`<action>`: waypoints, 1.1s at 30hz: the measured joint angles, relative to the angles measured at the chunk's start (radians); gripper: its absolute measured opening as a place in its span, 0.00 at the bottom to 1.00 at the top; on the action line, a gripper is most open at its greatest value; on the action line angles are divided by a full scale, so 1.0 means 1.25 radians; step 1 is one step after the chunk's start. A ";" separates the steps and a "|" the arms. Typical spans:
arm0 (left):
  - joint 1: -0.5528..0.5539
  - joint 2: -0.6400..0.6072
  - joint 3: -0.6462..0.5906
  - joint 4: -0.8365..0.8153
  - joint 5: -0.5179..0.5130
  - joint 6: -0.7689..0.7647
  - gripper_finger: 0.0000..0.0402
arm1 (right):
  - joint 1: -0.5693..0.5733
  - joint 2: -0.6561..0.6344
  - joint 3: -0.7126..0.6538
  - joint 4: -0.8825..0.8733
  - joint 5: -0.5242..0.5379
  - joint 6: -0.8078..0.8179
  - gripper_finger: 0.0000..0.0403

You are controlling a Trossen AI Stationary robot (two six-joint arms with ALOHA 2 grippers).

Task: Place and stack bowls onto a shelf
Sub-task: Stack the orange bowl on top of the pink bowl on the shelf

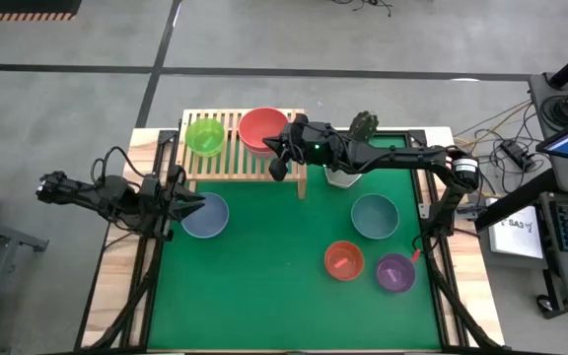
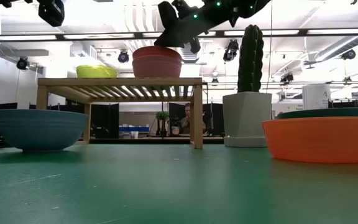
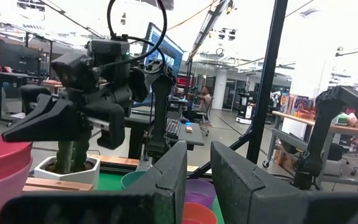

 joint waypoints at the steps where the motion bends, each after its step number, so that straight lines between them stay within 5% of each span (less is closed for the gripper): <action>1: 0.000 0.000 0.000 0.000 0.000 0.000 0.13 | 0.000 0.000 0.000 0.001 0.000 0.000 0.02; 33: 0.000 0.000 0.000 0.001 0.000 0.000 0.14 | 0.008 -0.003 0.003 -0.030 0.001 0.018 0.02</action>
